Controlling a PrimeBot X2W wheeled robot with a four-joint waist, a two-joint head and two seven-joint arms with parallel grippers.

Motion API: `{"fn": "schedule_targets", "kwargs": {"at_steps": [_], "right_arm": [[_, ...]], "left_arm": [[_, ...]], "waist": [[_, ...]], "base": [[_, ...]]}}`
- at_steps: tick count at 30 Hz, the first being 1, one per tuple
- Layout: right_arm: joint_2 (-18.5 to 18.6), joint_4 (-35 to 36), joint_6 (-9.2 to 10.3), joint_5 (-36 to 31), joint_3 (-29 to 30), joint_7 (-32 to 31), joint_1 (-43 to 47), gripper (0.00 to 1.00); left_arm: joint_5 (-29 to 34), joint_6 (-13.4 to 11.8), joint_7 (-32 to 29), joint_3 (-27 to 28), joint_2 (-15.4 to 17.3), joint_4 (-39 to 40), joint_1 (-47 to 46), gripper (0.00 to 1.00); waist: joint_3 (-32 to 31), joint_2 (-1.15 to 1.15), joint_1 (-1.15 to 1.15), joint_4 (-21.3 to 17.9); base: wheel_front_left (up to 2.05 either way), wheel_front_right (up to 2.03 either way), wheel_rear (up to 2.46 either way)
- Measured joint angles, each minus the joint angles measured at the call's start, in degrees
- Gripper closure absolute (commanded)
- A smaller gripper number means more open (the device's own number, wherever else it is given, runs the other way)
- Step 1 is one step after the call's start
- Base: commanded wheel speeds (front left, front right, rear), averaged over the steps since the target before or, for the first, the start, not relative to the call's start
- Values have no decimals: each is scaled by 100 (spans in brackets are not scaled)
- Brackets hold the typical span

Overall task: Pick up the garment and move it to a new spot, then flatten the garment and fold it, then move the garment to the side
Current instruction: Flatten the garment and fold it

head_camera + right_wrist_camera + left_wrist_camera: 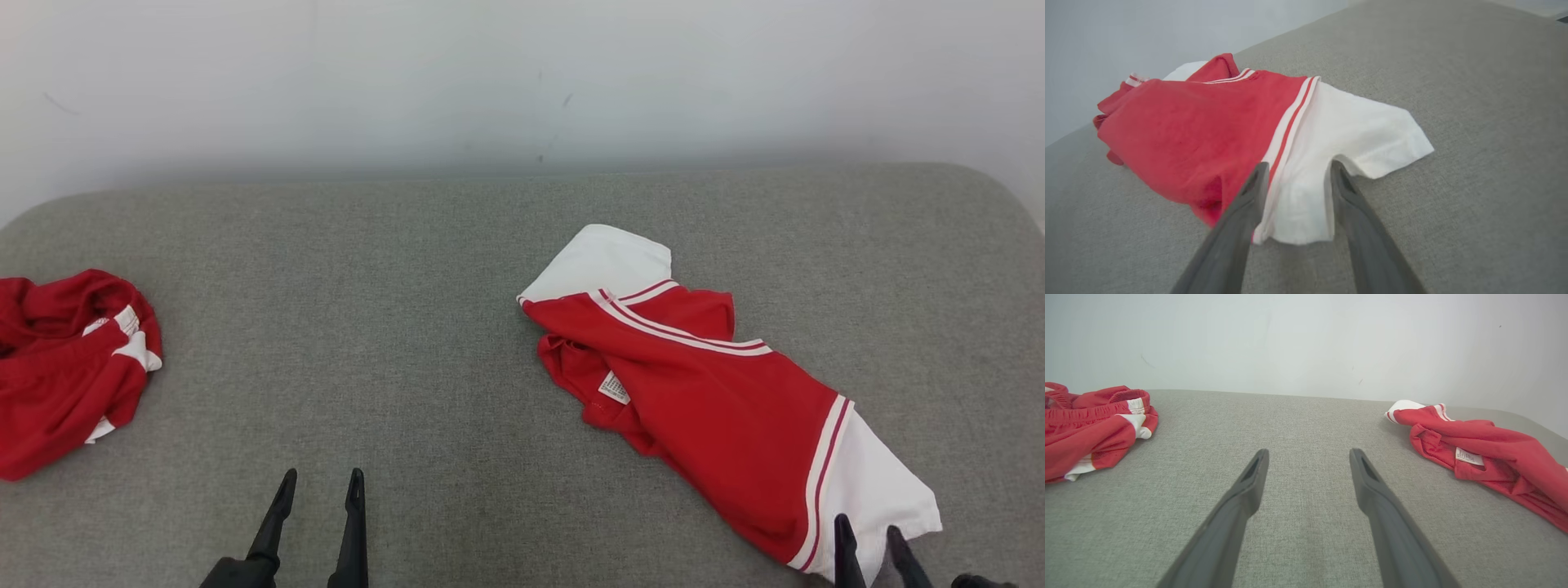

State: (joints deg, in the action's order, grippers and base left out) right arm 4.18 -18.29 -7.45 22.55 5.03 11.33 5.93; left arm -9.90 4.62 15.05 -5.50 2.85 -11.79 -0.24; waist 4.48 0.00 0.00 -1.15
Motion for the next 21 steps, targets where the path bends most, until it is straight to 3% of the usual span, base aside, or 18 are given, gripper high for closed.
{"fn": "schedule_targets", "kwargs": {"at_steps": [9, 21], "right_arm": [[-48, 772, 0, -761, 264, 286, -7, 0], [-119, 1468, 0, -1014, -359, 380, -352, 0]], "left_arm": [[40, 41, 0, 89, 0, 27, -10, 0], [385, 174, 0, 163, 0, -33, -476, 0]], "waist": [[-28, 0, 0, -26], [88, 0, 0, -341]], "base": [[0, 0, 0], [0, 0, 0]]}}
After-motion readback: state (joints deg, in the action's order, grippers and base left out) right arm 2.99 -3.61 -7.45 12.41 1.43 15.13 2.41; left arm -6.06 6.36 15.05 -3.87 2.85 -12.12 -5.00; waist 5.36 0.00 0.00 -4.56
